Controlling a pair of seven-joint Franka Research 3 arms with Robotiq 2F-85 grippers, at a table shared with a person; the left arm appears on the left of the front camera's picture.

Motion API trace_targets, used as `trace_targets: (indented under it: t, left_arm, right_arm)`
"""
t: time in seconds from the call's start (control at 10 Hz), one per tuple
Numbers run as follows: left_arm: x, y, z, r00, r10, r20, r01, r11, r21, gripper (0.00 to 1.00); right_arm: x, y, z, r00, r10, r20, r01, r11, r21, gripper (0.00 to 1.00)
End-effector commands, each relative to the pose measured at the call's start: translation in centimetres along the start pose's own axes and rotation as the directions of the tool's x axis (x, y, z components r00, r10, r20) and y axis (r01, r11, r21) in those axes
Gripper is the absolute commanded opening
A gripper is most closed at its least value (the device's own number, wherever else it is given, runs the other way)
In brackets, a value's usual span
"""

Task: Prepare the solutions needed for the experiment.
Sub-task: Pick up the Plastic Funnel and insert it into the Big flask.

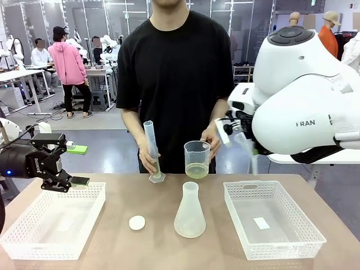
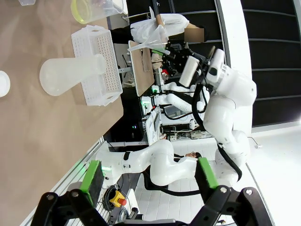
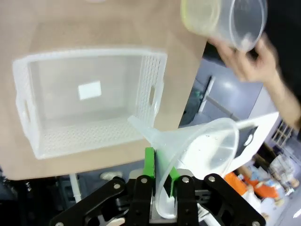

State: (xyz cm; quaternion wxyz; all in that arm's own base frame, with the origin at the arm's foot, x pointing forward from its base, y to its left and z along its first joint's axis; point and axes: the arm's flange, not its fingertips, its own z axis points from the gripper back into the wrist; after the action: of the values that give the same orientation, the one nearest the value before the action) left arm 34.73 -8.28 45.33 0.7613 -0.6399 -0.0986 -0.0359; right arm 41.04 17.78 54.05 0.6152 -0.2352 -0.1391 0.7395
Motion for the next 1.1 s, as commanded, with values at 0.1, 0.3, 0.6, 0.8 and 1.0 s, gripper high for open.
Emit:
trace_targets:
  t: [0.1, 0.3, 0.6, 0.8, 1.0]
  left_arm:
    - [0.0, -0.2, -0.1, 1.0, 0.002, -0.006, -0.002, 1.0, -0.01, 1.0]
    - [0.0, -0.2, -0.1, 1.0, 0.002, -0.006, -0.002, 1.0, -0.01, 1.0]
    - [0.0, -0.2, -0.1, 1.0, 0.002, -0.006, -0.002, 1.0, -0.01, 1.0]
    - [0.0, -0.2, -0.1, 1.0, 0.002, -0.006, -0.002, 1.0, -0.01, 1.0]
    - [0.0, -0.2, -0.1, 1.0, 0.002, -0.006, -0.002, 1.0, -0.01, 1.0]
  right_arm:
    - [2.3, 1.7, 3.2, 0.963, 0.138, 0.233, -0.118, 0.988, -0.098, 0.07]
    - [4.1, 2.8, 5.1, 0.919, 0.229, 0.322, -0.175, 0.967, -0.186, 0.07]
    - [7.0, 3.9, 5.3, 0.854, 0.304, 0.421, -0.231, 0.949, -0.216, 0.07]
    - [8.3, 3.9, 4.6, 0.84, 0.337, 0.426, -0.238, 0.933, -0.268, 0.07]
    - [8.7, 3.7, 4.0, 0.849, 0.339, 0.404, -0.234, 0.929, -0.287, 0.07]
